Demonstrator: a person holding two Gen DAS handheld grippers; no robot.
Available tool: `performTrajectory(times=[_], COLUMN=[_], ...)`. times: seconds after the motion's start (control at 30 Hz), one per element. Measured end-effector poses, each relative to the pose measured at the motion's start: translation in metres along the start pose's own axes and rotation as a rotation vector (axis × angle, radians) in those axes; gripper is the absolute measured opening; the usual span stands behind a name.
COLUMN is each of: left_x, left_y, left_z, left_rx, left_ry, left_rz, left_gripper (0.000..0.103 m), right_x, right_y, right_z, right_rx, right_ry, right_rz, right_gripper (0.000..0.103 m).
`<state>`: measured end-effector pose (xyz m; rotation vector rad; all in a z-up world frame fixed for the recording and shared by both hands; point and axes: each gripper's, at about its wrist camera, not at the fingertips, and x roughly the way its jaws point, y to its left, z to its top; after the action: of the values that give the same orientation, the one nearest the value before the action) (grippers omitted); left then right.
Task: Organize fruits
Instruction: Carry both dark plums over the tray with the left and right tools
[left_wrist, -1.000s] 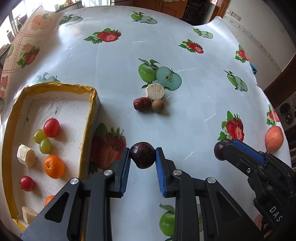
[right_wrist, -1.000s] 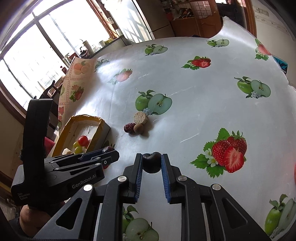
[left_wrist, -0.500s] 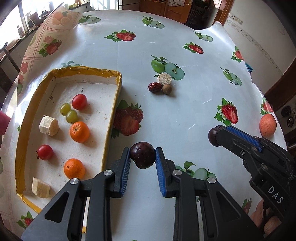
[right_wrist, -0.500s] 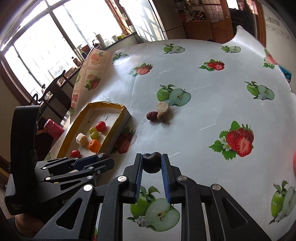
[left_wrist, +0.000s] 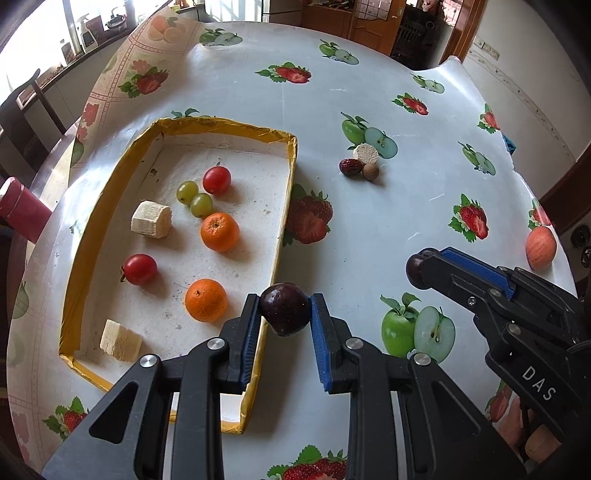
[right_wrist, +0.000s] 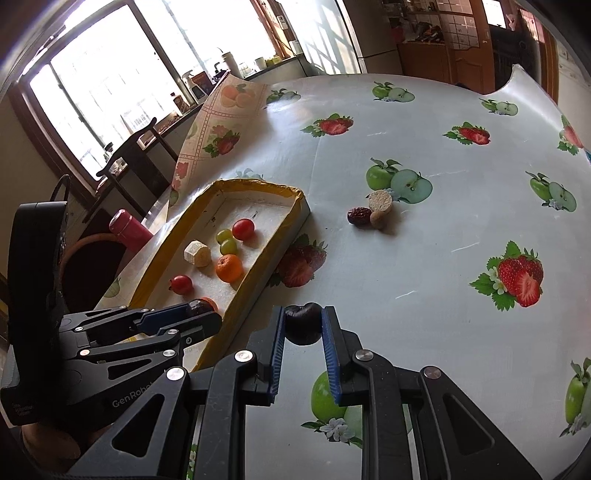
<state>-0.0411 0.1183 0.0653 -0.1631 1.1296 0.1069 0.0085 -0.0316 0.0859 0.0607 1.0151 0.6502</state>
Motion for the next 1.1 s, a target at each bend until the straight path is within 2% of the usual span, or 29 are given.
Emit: performTrajectory(times=[0.63, 1.1], left_x=[-0.006, -0.002], left_y=[0.026, 0.082], left_z=[-0.01, -0.026], left_rx=[-0.046, -0.145], left_ry=[-0.006, 0.025], left_rz=[0.031, 0.069], left_gripper=[0.024, 0.024], right_x=[0.009, 0.026], right_y=[0.025, 0.038], right_z=[0.001, 0.004], right_rx=[-0.047, -0.066], right_ry=[0.014, 0.037], right_rz=[0.038, 0.067], right_gripper=[0.02, 0.02])
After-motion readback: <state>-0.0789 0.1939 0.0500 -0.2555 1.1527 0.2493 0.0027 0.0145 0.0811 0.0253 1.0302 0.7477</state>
